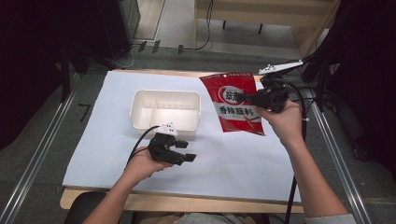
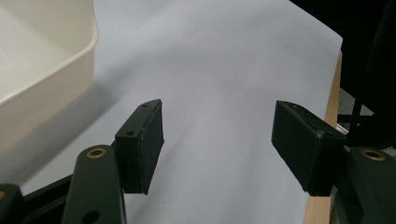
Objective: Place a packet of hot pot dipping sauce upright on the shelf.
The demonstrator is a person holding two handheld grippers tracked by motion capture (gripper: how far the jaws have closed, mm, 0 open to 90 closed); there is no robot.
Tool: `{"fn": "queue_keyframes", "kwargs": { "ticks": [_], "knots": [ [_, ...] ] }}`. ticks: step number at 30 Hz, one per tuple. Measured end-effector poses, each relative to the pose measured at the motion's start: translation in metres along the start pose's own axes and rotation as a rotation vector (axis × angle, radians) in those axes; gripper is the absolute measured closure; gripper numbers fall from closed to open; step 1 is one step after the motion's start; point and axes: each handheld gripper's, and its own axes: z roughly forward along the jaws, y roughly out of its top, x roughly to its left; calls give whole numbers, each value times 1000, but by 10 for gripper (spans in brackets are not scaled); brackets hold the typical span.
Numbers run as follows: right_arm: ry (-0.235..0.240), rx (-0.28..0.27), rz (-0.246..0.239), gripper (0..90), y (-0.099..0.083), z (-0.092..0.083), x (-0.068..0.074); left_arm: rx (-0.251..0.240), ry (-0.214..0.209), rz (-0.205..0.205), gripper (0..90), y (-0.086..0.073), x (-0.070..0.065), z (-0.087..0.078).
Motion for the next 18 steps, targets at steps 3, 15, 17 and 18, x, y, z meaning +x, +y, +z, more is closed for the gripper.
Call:
{"fn": "queue_keyframes", "kwargs": {
  "ticks": [3, 15, 17, 18],
  "knots": [
    [3, -4, -3, 900, 7, 2, 1, -2, 1, 7, 350, -1, 0, -1],
    [27, -11, -10, 900, 35, 11, 4, 22, -10, 8, 344, -5, 0, -4],
    [27, -10, -9, 900, 40, 12, 5, 13, -15, 2, 343, -5, 0, -3],
    [27, -7, -12, 900, 42, 13, 6, 10, -15, 0, 344, -4, -1, -3]
  ]
}}
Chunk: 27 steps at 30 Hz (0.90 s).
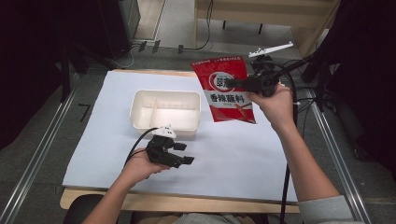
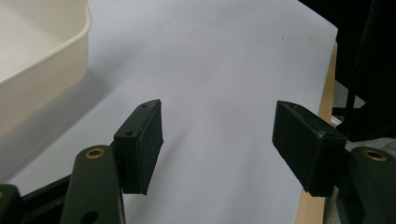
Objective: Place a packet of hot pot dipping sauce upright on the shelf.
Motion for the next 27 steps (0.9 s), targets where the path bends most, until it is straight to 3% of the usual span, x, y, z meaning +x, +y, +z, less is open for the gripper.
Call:
{"fn": "queue_keyframes", "kwargs": {
  "ticks": [5, 13, 16, 27],
  "knots": [
    [0, 1, -7, 900, 14, 4, 5, 18, 0, 10, 344, 0, 0, 1],
    [13, 9, -37, 900, 34, 9, 14, -7, -3, 12, 345, -1, 2, -2],
    [13, 10, -43, 900, 41, 12, 18, 5, -4, 9, 345, -1, 3, -3],
    [20, 30, -68, 900, 60, 35, 27, -2, 2, 7, 344, -2, 7, -7]
  ]
}}
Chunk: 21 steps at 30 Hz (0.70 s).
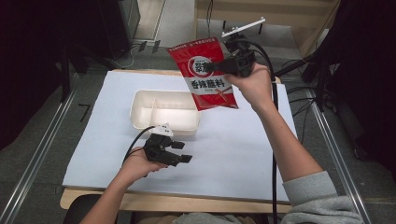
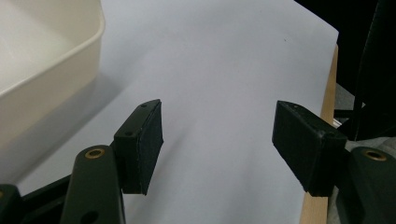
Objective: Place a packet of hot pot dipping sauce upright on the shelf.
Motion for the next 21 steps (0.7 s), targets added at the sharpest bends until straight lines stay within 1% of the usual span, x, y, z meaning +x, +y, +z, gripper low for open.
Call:
{"fn": "queue_keyframes", "kwargs": {
  "ticks": [2, 5, 9, 13, 16, 17, 21],
  "knots": [
    [-2, 8, -5, 900, 3, 6, 1, -4, 11, 4, 345, 0, 0, -1],
    [-3, 14, -13, 900, 6, 14, 3, -19, 7, -1, 345, 1, -1, -3],
    [2, 16, -11, 900, 11, 25, 5, -10, 3, 3, 346, 1, -1, -3],
    [3, 27, -7, 900, 15, 37, 7, 0, 14, 7, 349, 0, 0, -4],
    [7, 32, -8, 900, 18, 46, 9, -4, 15, 7, 350, -1, 0, -5],
    [10, 33, -9, 900, 19, 48, 10, 4, 17, 12, 350, -1, 0, -5],
    [2, 50, -15, 900, 23, 62, 13, -5, 14, 4, 350, -1, 1, -6]
  ]
}}
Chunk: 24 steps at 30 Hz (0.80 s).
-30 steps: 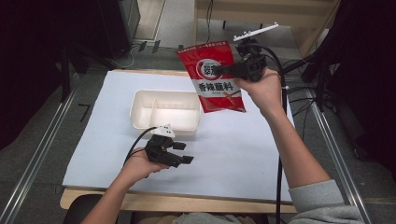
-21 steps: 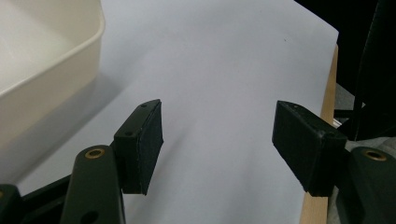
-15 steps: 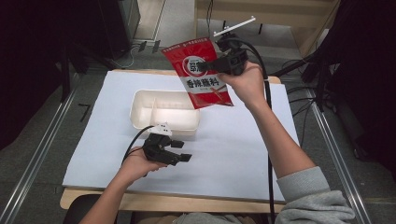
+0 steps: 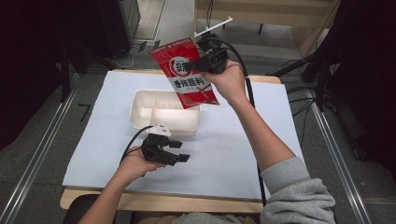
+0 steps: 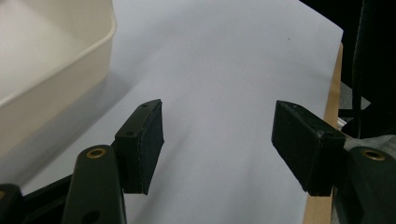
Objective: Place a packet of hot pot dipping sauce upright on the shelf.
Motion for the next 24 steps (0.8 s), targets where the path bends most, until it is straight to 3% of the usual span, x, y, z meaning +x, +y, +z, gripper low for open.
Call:
{"fn": "queue_keyframes", "kwargs": {
  "ticks": [3, 24],
  "knots": [
    [2, 7, 0, 900, 3, 10, 2, -7, -15, 4, 353, 1, -2, -1],
    [39, -3, 24, 900, 12, 72, 8, -4, -12, 8, 354, -1, -1, -2]
  ]
}}
